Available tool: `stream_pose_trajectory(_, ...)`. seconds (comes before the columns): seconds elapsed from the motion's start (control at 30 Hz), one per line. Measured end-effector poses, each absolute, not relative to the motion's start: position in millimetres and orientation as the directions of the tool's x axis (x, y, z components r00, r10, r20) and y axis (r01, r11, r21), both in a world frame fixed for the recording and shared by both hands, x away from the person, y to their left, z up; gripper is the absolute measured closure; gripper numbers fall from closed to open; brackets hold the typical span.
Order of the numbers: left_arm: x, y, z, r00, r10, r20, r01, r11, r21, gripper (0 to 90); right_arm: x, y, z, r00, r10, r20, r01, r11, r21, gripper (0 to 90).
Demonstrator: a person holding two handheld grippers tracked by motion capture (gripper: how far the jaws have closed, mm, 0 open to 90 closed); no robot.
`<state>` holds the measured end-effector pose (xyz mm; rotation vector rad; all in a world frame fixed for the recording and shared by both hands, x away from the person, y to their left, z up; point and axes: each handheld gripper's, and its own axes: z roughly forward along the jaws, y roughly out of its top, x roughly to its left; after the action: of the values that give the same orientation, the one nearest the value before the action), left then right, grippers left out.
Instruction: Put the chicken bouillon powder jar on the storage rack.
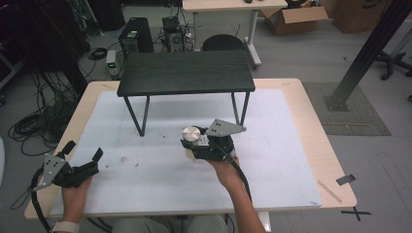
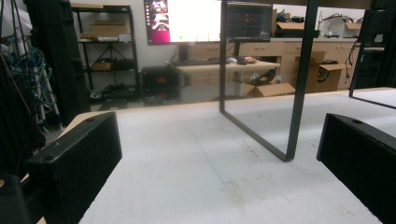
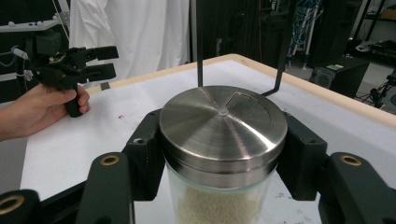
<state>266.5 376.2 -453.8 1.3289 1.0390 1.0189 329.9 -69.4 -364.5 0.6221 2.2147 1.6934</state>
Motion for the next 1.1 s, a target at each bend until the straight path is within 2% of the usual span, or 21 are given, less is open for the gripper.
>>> stream_pose_trajectory(1.1, 267, 376, -454, 0.241, 0.971, -0.001, 0.024, -0.005, 1.000, 0.7, 357, -73, -295, -0.881, 0.473, 0.025, 0.123, 0.178, 0.976, 41.8)
